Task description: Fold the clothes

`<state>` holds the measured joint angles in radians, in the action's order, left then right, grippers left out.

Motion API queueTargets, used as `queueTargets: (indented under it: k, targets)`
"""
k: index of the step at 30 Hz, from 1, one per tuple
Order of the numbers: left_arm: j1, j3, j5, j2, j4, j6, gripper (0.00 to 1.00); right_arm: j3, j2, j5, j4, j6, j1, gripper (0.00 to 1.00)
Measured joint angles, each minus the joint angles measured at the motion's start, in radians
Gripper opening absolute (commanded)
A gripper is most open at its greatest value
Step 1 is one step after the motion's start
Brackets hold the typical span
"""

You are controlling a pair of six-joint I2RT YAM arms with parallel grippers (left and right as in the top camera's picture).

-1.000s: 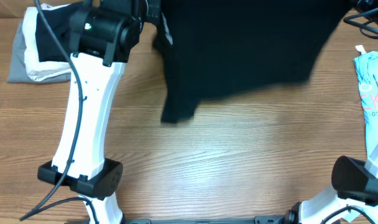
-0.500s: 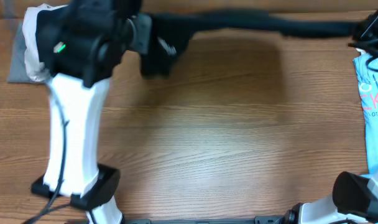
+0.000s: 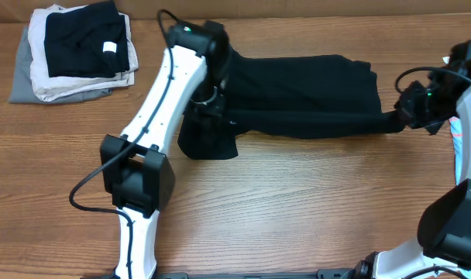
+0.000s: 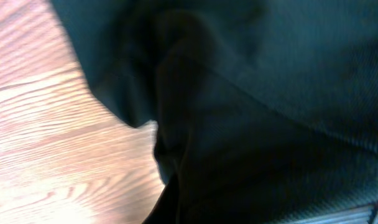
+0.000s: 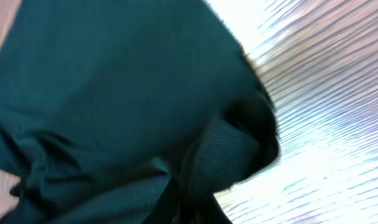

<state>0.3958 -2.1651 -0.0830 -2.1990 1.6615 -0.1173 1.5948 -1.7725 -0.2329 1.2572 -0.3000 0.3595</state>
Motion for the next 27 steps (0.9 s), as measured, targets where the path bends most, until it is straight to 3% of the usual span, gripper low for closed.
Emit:
queueTargets:
  k: [11,22,27]
  targets:
    - [0.274,0.023,-0.043,0.032,0.023,-0.04,0.04,0.0,0.098,0.107,-0.006,-0.035,0.157,0.04]
    - [0.338,0.217,-0.107,0.032,0.021,-0.069,0.05,0.0,0.099,0.174,-0.005,-0.065,0.158,0.05]
    - [0.357,0.258,-0.115,0.032,0.022,-0.071,0.25,0.0,0.099,0.182,0.011,-0.066,0.158,0.06]
